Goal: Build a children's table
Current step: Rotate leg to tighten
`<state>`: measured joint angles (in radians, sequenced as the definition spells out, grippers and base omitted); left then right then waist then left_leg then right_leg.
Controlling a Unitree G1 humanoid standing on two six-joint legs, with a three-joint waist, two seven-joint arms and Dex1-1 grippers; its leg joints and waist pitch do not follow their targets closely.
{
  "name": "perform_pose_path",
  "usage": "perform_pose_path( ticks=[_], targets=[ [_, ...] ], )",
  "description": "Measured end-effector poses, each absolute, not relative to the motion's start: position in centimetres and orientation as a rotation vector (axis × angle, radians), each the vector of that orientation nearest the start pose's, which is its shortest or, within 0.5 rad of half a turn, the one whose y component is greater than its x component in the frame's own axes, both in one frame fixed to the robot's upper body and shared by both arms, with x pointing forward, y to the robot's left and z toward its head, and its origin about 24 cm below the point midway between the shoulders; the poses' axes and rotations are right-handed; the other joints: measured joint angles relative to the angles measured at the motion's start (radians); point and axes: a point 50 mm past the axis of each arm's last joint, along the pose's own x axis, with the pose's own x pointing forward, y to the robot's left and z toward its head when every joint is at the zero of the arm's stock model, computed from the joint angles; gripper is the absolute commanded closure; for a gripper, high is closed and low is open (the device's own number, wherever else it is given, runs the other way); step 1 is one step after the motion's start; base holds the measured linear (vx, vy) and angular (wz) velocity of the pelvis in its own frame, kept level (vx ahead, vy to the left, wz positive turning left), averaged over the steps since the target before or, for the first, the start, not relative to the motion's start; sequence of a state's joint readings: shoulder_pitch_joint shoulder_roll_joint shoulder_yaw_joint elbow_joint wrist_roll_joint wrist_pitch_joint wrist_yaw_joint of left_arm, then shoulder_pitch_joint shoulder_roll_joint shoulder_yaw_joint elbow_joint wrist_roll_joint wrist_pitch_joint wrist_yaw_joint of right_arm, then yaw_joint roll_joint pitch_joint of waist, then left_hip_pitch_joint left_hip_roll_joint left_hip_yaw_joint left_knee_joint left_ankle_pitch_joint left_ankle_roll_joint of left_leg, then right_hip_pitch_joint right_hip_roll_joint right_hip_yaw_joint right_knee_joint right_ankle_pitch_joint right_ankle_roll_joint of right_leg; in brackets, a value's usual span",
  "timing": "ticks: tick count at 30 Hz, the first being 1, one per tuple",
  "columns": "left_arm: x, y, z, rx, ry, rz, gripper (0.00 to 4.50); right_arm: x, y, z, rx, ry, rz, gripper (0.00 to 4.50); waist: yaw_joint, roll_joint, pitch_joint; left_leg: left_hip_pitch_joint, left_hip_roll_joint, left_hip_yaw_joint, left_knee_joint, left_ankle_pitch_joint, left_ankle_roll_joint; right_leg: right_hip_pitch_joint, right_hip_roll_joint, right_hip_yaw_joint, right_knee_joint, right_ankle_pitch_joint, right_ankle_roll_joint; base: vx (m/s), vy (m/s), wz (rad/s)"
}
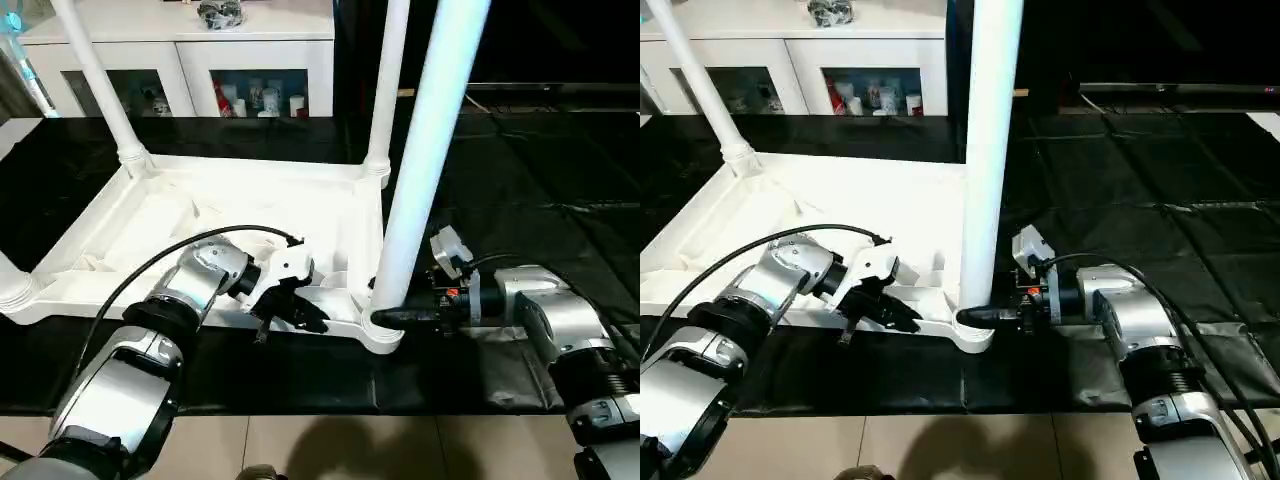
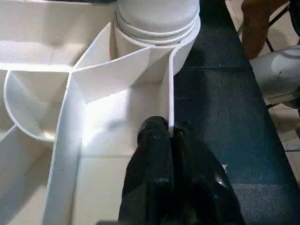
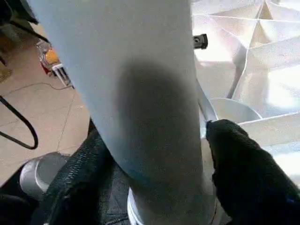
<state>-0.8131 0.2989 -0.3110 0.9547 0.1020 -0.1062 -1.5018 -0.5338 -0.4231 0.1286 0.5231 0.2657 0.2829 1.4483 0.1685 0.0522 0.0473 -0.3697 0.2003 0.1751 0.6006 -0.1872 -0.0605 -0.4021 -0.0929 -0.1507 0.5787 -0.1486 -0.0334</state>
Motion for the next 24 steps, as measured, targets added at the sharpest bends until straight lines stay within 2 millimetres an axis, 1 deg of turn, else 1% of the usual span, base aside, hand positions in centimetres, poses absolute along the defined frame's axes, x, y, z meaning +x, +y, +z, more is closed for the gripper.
perform_pose_path(
  ticks=[3,5,6,11,13,14,17,20,21,23,24],
  targets=[
    [32.9,12.0,6.0,0.467,0.527,-1.651,4.5,30.2,-16.4,6.8,0.047,0.389,1.448,2.05,0.0,0.0,0.0,0.0,0.0,0.0,0.0,0.0,0.0,0.0,0.0,0.0,0.0,0.0,0.001,0.0,0.0,0.0],
    [32.9,12.0,6.0,0.467,0.527,-1.651,4.5,30.2,-16.4,6.8,0.05,0.392,1.451,2.05,0.0,0.0,0.0,0.0,0.0,0.0,0.0,0.0,0.0,0.0,0.0,0.0,0.0,0.0,0.001,0.0,0.0,0.0],
    [32.9,11.9,6.0,0.468,0.526,-1.651,4.5,30.2,-16.4,6.8,0.05,0.393,1.451,2.24,0.0,0.0,0.0,0.0,0.0,0.0,0.0,0.0,0.0,0.0,0.0,0.0,0.0,0.0,0.001,0.0,0.0,0.0],
    [33.0,11.7,5.9,0.459,0.525,-1.635,4.5,30.2,-16.4,6.9,0.037,0.391,1.438,2.34,0.001,0.0,0.0,0.001,0.0,0.0,0.0,0.0,0.0,0.001,0.0,0.0,0.0,0.0,0.001,0.0,0.0,0.0],
    [33.2,11.3,5.6,0.442,0.529,-1.574,4.5,30.5,-16.3,6.6,0.031,0.377,1.369,2.36,-0.002,0.0,0.0,0.002,0.0,0.0,0.001,0.0,0.0,0.001,0.0,0.0,0.001,0.0,0.001,0.0,0.0,0.0],
    [33.4,11.3,5.6,0.437,0.532,-1.546,4.5,30.7,-16.2,6.6,0.02,0.371,1.336,2.36,-0.006,0.0,0.0,0.002,0.0,0.0,0.001,0.0,0.0,0.002,0.0,0.0,0.001,0.0,0.001,0.0,0.0,0.0],
    [34.0,11.0,5.5,0.418,0.537,-1.447,4.5,31.4,-15.8,6.4,0.011,0.345,1.197,2.4,-0.025,-0.001,0.0,0.004,0.0,0.0,0.001,0.001,-0.001,0.003,0.0,0.0,0.0,0.0,0.001,0.0,0.0,0.0],
    [34.8,10.0,5.5,0.374,0.549,-1.324,4.5,32.6,-15.5,6.3,0.026,0.325,1.02,2.45,-0.045,-0.001,0.0,0.004,0.0,0.0,0.001,0.001,-0.001,0.003,0.0,0.0,0.0,0.0,0.001,0.0,0.0,0.0],
    [35.2,9.6,5.5,0.356,0.557,-1.265,4.5,33.1,-15.2,6.3,0.036,0.322,0.936,2.46,-0.056,-0.001,0.0,0.004,0.0,0.0,0.001,0.001,-0.001,0.003,0.0,0.0,0.0,0.0,0.001,0.0,0.0,0.0],
    [35.7,8.7,5.6,0.334,0.565,-1.179,4.5,34.0,-14.6,6.3,0.048,0.313,0.805,2.49,-0.068,0.0,-0.001,0.004,0.0,0.0,0.001,0.001,-0.001,0.003,0.0,0.0,0.0,0.0,0.001,0.0,0.0,0.0],
    [36.0,8.2,5.7,0.319,0.563,-1.125,4.5,34.7,-14.1,6.4,0.054,0.308,0.725,2.49,-0.078,0.0,-0.001,0.004,0.0,0.0,0.001,0.001,-0.001,0.002,0.0,0.0,0.0,0.0,0.001,0.0,0.0,0.0]
  ],
)
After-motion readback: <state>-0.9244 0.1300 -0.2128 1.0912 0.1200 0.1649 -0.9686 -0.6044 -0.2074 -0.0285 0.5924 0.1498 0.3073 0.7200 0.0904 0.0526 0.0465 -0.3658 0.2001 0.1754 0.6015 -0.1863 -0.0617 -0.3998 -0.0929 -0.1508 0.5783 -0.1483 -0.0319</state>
